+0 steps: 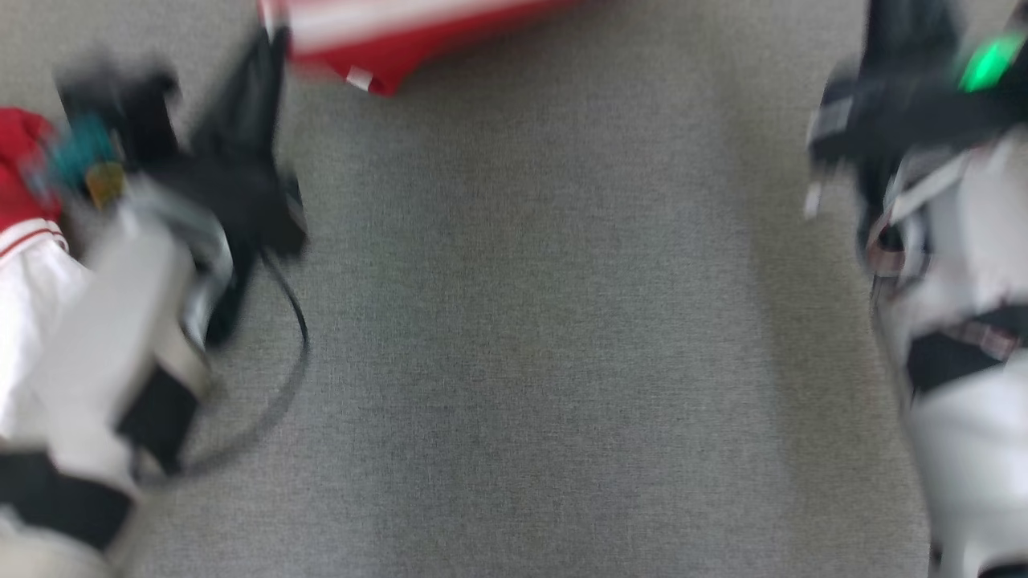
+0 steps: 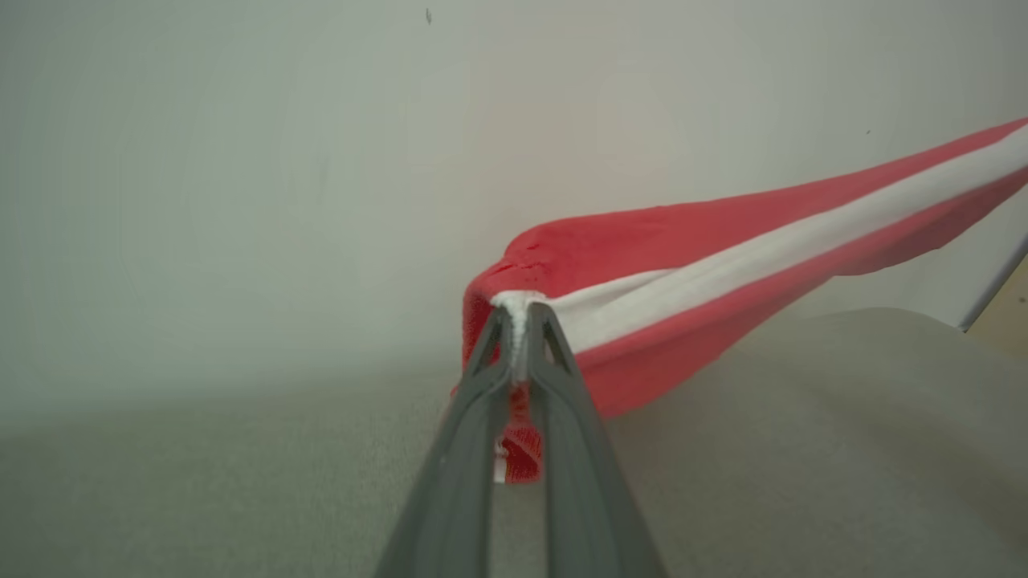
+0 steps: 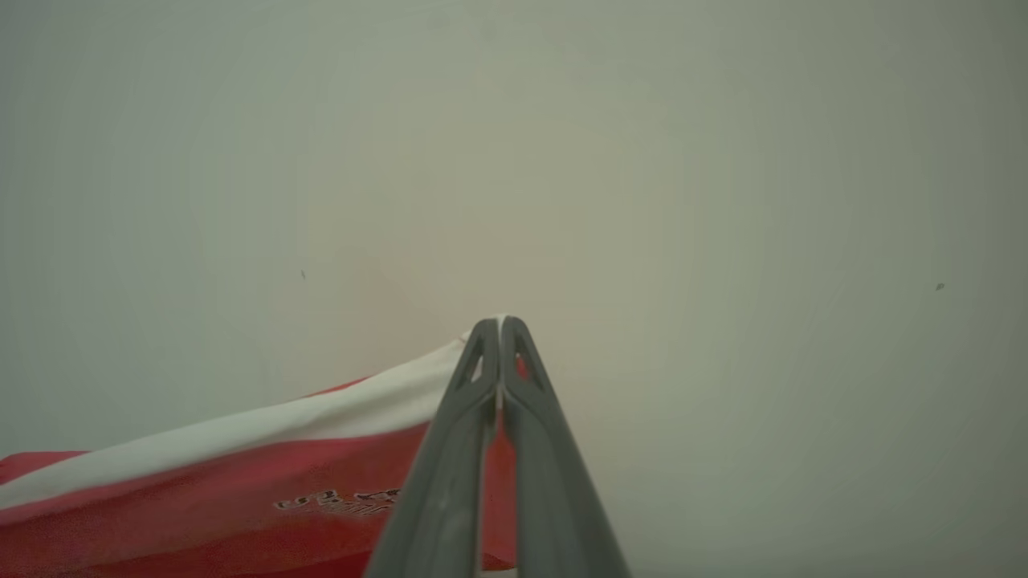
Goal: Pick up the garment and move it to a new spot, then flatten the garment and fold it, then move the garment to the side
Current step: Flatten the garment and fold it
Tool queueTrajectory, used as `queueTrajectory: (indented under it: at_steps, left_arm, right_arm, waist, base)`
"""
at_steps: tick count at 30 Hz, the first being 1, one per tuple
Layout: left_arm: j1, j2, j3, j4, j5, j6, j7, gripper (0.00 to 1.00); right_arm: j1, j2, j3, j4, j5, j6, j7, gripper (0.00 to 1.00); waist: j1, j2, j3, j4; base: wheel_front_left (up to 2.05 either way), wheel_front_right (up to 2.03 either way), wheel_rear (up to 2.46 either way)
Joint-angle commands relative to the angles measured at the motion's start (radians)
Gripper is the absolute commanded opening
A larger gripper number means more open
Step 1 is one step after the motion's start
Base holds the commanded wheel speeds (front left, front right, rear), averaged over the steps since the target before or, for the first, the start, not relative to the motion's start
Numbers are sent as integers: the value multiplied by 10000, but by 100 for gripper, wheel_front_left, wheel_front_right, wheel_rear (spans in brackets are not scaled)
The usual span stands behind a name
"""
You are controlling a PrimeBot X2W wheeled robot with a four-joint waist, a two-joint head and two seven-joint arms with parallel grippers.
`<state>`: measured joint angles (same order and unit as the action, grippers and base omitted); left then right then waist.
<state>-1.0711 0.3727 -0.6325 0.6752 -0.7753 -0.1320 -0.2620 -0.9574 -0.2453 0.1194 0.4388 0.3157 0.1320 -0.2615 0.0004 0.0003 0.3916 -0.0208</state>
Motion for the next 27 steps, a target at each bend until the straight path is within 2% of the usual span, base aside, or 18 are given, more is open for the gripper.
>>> queueTrajectory:
  at_steps: [1,6,7,12,19,27]
  left_arm:
    - [791,-75,175,74,-117,29,-29,0]
    - [3876,-689,873,19,-60,31,-35,0]
    - [4990,-973,1079,-47,125,29,-35,0]
    - [7264,-1483,1463,-16,560,29,-1,0]
    - [9323,-1885,1840,-29,930,35,29,0]
    - [10888,-1937,2218,-468,1153,35,-37,0]
  right_arm:
    - [702,-50,-149,-100,263,-28,-45,0]
    - [3943,165,-226,-89,652,-29,-49,0]
    - [5056,304,-212,-13,752,-29,-47,0]
    - [7246,468,-113,153,859,-29,-46,0]
    - [9207,521,-198,337,656,-29,-47,0]
    - [10763,578,-833,307,539,-38,-49,0]
  waist:
    - [-4,-3,-476,-166]
    - [-4,-3,-1123,-406]
    - [-4,-3,-1381,-504]
    - [-4,-3,-2418,-631]
    - [-4,-3,-3785,-593]
    - [-4,-3,-4790,-288]
  base:
    - [0,0,0]
    - [0,0,0]
    - [0,0,0]
    - [0,0,0]
    - [0,0,0]
    - [0,0,0]
